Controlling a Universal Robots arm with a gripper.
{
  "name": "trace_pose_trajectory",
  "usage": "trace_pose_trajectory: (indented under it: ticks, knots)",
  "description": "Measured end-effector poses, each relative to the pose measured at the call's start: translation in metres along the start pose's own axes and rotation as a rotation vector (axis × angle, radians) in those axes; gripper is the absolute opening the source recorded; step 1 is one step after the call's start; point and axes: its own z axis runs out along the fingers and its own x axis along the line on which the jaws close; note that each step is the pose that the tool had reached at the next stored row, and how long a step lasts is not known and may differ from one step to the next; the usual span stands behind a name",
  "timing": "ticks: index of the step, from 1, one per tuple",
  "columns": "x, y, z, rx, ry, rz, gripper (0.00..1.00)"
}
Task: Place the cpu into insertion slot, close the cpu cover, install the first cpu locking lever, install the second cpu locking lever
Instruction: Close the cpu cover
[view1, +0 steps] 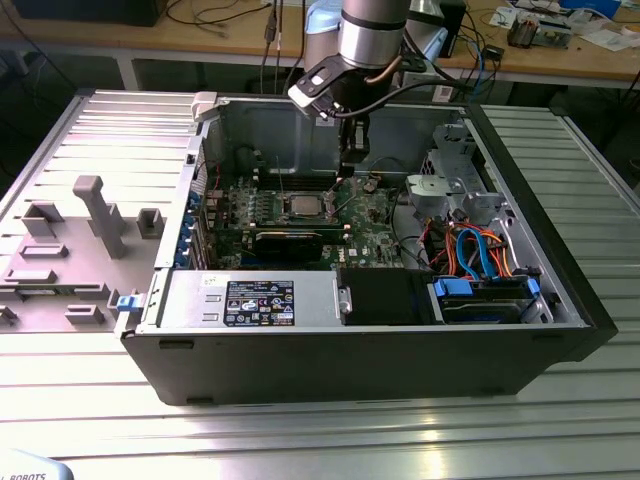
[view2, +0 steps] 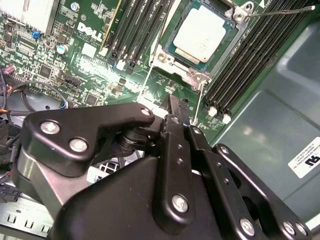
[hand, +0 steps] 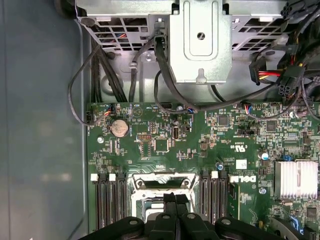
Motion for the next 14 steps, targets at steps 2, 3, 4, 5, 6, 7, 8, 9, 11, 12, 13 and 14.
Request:
trace_pose_trajectory:
  ticks: [2,3,4,5,6,7,8,9,11,12,13,14]
  knots:
    - [0.0001,0.0001,0.0,0.0,0.0001,0.0,0.11]
    - [0.0001,0.0001,0.0,0.0,0.0001,0.0,0.11]
    - [0.0001,0.0001,0.0,0.0,0.0001,0.0,0.11]
    - [0.0002,0.0001,0.0,0.0,0.0001,0.0,0.11]
    - [0.0002,0.0001,0.0,0.0,0.0,0.0,0.11]
    - [0.0002,0.0001,0.0,0.0,0.0,0.0,0.11]
    - [0.0002,0.0001,0.0,0.0,0.0,0.0,0.11]
    - [0.0002,0.0001,0.0,0.0,0.0,0.0,0.11]
    - [0.0002,0.0001,0.0,0.0,0.0,0.0,0.11]
    - [0.0003,0.0002,0.0001,0.0,0.0001,0.0,0.11]
    - [0.0003,0.0006,0.0003,0.0,-0.0002,0.0,0.11]
    - [0.0003,0.0021,0.0008,0.0,-0.0007,0.0,0.11]
